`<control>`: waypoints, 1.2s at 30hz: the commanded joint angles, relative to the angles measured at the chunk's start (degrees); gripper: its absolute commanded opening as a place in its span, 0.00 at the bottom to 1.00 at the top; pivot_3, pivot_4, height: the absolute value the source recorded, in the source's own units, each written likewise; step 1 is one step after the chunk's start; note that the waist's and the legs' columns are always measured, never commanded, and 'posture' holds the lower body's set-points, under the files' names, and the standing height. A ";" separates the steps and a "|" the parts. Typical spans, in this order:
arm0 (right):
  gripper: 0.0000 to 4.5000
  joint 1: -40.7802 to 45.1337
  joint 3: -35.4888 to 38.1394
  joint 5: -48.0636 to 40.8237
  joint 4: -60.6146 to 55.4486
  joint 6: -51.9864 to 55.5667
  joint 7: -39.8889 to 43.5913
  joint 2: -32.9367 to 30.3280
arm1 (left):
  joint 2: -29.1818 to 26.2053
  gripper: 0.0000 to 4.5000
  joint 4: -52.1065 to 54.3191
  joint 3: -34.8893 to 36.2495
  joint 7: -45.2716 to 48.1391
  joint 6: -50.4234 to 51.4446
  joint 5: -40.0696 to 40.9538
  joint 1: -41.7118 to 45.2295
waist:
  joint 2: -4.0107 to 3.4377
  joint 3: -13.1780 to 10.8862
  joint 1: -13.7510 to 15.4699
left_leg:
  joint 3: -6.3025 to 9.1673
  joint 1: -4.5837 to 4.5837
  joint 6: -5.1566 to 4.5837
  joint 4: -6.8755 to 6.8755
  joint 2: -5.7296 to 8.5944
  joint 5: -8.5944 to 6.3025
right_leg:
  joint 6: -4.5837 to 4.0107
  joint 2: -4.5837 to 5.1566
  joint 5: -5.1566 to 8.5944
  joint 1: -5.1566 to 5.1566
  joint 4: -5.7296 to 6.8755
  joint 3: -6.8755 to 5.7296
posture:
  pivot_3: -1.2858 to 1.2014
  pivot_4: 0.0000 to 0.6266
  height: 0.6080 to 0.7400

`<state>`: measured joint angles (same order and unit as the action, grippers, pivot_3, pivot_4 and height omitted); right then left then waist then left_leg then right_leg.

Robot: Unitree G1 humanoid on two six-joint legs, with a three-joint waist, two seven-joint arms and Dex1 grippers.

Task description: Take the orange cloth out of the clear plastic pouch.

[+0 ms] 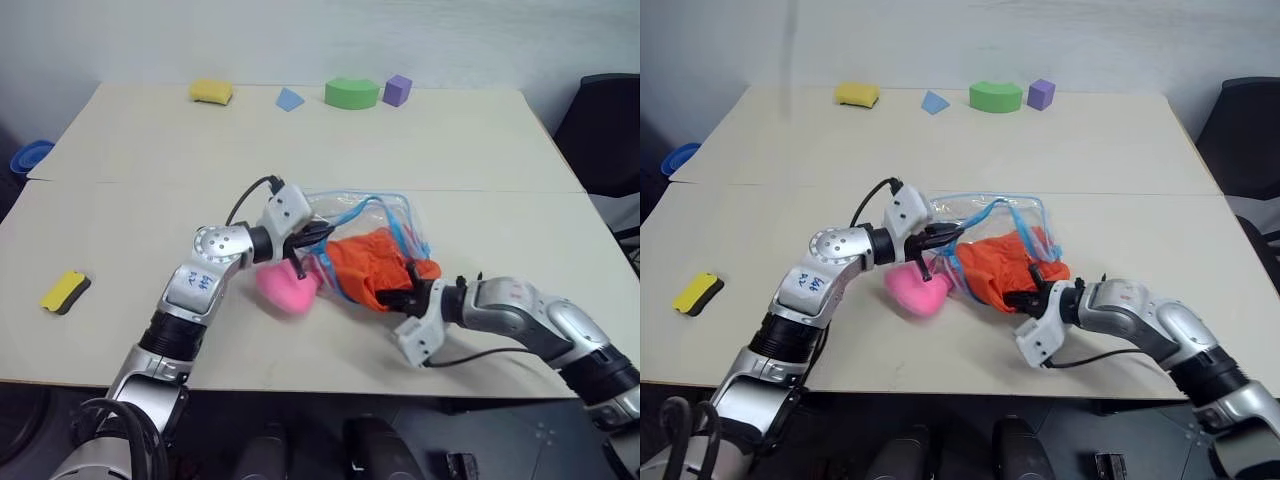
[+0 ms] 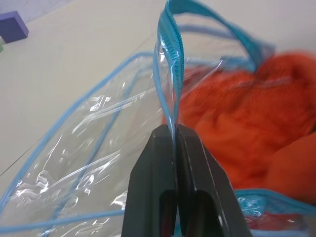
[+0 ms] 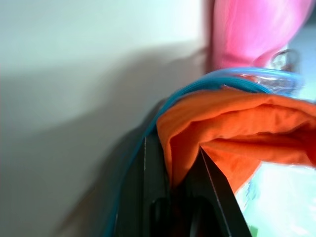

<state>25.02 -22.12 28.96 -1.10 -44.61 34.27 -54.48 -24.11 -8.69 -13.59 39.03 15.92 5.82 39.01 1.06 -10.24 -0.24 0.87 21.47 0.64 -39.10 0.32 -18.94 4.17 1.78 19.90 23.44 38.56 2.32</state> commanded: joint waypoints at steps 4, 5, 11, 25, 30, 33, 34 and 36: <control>0.01 -9.78 4.87 -10.31 -9.20 -6.08 4.34 -10.35 | 0.70 0.00 -3.27 0.89 -1.59 -2.67 -3.21 -0.26 | 0.02 -0.01 0.25 | 0.01 0.01 -0.04 -0.01 0.00 -0.02 | 0.00 0.03 0.00 -0.05 -0.04 -0.01 | 0.52 0.24 1.00; 0.01 -11.70 6.16 -10.97 -9.64 -6.17 4.54 -11.86 | 0.45 0.00 -3.14 0.99 -1.21 -2.99 -3.26 -0.48 | 0.02 -0.01 0.25 | 0.00 0.00 -0.05 -0.01 0.00 -0.02 | 0.00 0.02 0.00 -0.06 -0.04 0.00 | 0.52 0.24 1.00; 0.01 -27.75 23.12 -13.88 -4.03 -7.80 2.77 -20.77 | -3.88 0.00 2.29 0.98 4.00 -4.99 -2.86 -4.96 | -0.02 -0.01 0.11 | -0.07 -0.05 -0.05 0.04 -0.01 -0.03 | 0.00 -0.01 0.00 -0.05 0.00 0.08 | 0.52 0.24 1.00; 0.01 -21.88 36.27 -10.59 17.42 15.29 -7.58 -8.56 | -14.56 0.00 19.45 0.01 17.62 -2.31 0.68 -17.19 | -0.28 0.01 -1.23 | -0.37 -0.42 -0.18 0.31 -0.19 -0.11 | -0.01 -0.21 0.00 -0.27 -0.15 0.40 | 0.52 0.24 1.00; 0.01 -19.85 34.68 -11.89 14.94 21.28 -7.50 -5.45 | -14.06 0.00 19.31 0.93 17.37 -0.86 1.20 -16.99 | -0.36 0.02 -1.24 | -0.44 -0.29 -0.20 0.29 -0.14 -0.12 | 0.00 -0.20 0.00 -0.10 -0.08 0.46 | 0.52 0.24 1.00; 0.01 -20.80 33.12 -18.76 8.52 24.60 -2.75 -1.45 | -14.13 0.00 20.99 0.84 18.30 -0.03 2.20 -17.64 | -0.36 0.02 -1.27 | -0.44 -0.30 -0.22 0.29 -0.16 -0.13 | 0.00 -0.22 0.00 -0.10 -0.06 0.48 | 0.52 0.24 1.00; 0.01 -21.03 32.42 -20.03 6.72 25.75 -1.65 -0.22 | -13.96 0.00 21.45 1.02 18.51 0.59 2.79 -17.78 | -0.37 0.03 -1.32 | -0.43 -0.30 -0.22 0.31 -0.16 -0.13 | 0.00 -0.22 0.00 -0.09 -0.05 0.48 | 0.52 0.24 1.00; 0.01 -22.18 30.08 -21.40 3.60 27.19 0.52 2.09 | -12.90 0.00 22.20 2.02 17.36 3.34 4.03 -17.53 | -0.37 0.03 -1.35 | -0.45 -0.30 -0.21 0.33 -0.17 -0.13 | 0.00 -0.24 0.00 -0.06 -0.02 0.51 | 0.52 0.24 1.00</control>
<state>3.05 8.46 10.15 6.24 -18.40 33.13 -52.96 -37.40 11.24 -12.27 56.74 17.60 8.08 22.07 0.69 -10.21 -1.60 0.42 21.17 0.42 -38.78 0.14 -19.07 4.17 1.54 19.90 23.38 38.56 2.83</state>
